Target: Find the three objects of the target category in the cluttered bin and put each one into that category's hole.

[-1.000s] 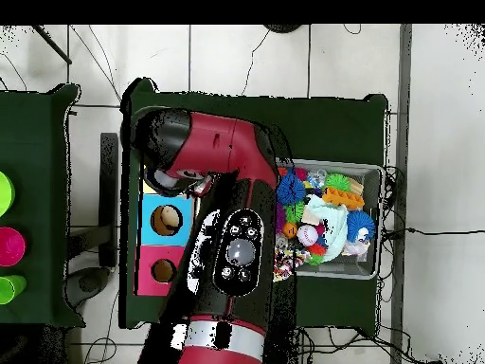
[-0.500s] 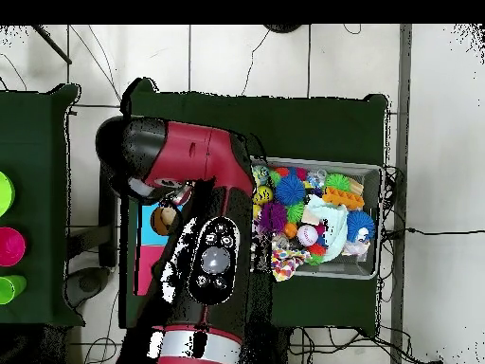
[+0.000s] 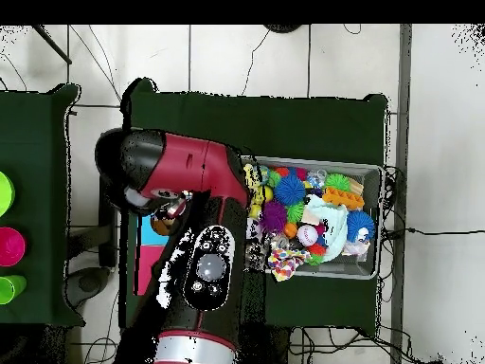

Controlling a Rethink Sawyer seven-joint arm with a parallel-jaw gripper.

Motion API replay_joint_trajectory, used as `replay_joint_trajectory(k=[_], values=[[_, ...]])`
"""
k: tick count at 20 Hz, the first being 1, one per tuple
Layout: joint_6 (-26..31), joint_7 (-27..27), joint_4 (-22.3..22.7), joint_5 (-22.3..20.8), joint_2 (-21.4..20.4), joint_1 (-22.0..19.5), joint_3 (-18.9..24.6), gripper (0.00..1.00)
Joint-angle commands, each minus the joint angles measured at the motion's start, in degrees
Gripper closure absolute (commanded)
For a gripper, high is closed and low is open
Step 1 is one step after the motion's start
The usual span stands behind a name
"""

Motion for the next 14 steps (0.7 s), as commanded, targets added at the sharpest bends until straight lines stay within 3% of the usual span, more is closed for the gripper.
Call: replay_joint_trajectory(k=[1,7,14], values=[[-6.2,14.2,11.3,2.8,-2.1,0.6,1.4,1.00],[-9.2,14.6,15.7,4.5,-4.0,2.3,1.6,1.00],[-12.1,14.2,17.5,5.8,-3.8,2.6,2.0,1.00]])
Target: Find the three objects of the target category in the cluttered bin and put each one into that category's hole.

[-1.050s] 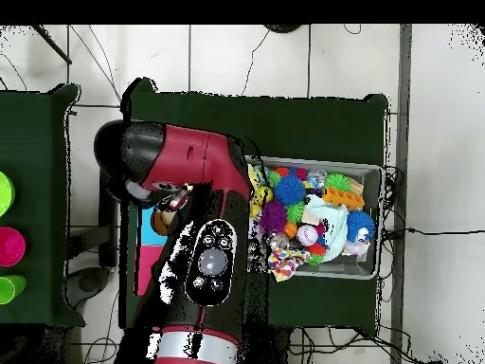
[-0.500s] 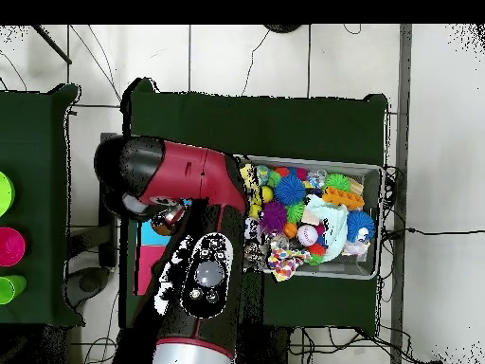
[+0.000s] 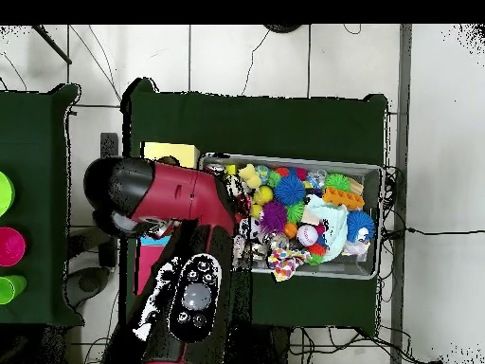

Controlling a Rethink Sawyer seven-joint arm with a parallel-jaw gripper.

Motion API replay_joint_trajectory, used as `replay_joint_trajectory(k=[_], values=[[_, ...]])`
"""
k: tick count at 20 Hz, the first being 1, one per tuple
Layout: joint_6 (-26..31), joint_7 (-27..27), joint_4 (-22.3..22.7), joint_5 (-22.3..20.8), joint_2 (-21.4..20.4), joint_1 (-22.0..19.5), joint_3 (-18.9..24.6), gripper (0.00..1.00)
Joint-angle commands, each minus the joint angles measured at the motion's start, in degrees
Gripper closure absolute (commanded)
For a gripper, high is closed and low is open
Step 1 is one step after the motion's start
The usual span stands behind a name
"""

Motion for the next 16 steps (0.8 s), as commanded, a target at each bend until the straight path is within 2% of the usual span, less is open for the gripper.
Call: replay_joint_trajectory(k=[1,10,16], values=[[-6.3,14.5,7.7,2.9,0.6,-0.2,2.0,1.00],[-12.7,12.9,9.2,6.4,2.8,-1.1,4.3,1.00],[-13.2,11.5,7.7,7.0,5.2,-1.8,5.1,1.00]])
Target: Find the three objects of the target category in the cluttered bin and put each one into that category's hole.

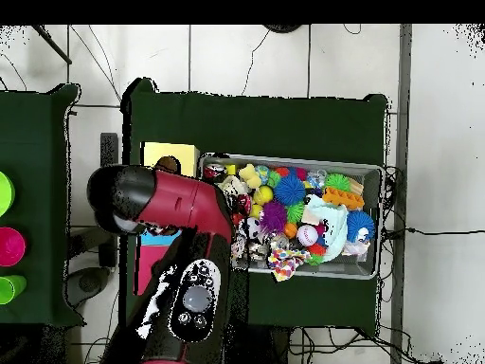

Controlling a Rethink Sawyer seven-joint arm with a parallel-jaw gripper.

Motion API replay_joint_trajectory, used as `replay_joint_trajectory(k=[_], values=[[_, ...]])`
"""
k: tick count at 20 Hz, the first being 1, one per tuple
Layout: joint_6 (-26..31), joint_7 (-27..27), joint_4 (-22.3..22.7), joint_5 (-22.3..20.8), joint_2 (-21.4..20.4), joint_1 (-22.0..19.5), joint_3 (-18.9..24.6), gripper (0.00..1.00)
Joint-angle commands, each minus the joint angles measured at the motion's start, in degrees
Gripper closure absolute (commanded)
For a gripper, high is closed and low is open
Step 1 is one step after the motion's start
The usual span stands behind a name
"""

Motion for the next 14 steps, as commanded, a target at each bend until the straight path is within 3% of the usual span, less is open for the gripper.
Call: replay_joint_trajectory(k=[1,14], values=[[-4.7,11.6,4.7,2.9,4.7,-2.3,5.2,1.00],[-3.5,11.4,4.3,3.7,5.6,-2.3,5.3,1.00]])
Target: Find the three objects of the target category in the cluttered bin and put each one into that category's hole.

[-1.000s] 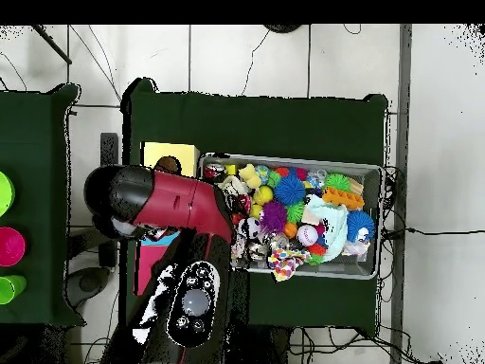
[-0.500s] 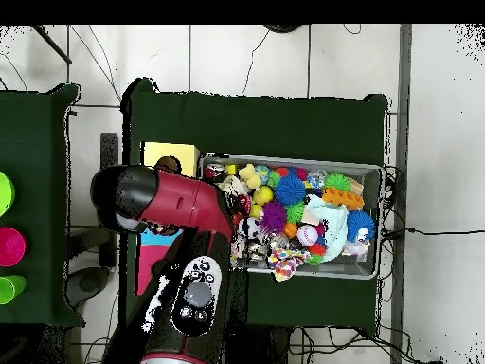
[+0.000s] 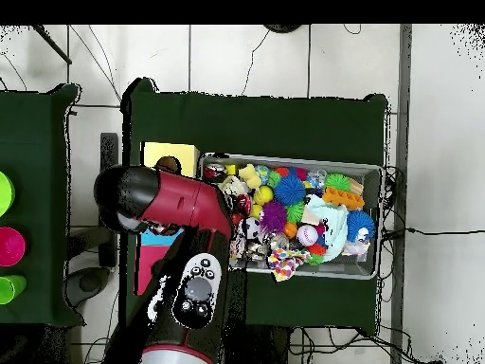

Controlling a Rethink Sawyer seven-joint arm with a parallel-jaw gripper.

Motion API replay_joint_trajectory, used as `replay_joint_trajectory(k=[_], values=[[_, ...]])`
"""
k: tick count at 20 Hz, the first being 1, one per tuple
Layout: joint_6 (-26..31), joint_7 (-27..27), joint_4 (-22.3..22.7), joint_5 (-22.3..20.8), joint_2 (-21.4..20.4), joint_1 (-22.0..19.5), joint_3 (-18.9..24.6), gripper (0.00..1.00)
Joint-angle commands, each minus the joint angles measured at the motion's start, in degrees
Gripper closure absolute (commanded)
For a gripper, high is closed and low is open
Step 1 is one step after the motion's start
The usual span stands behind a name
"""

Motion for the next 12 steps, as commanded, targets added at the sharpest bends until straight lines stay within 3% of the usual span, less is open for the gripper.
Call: replay_joint_trajectory(k=[1,12], values=[[-2.5,11.2,4.5,2.6,3.4,-2.4,5.2,1.00],[-4.3,9.2,4.8,3.0,2.9,-3.6,5.6,1.00]])
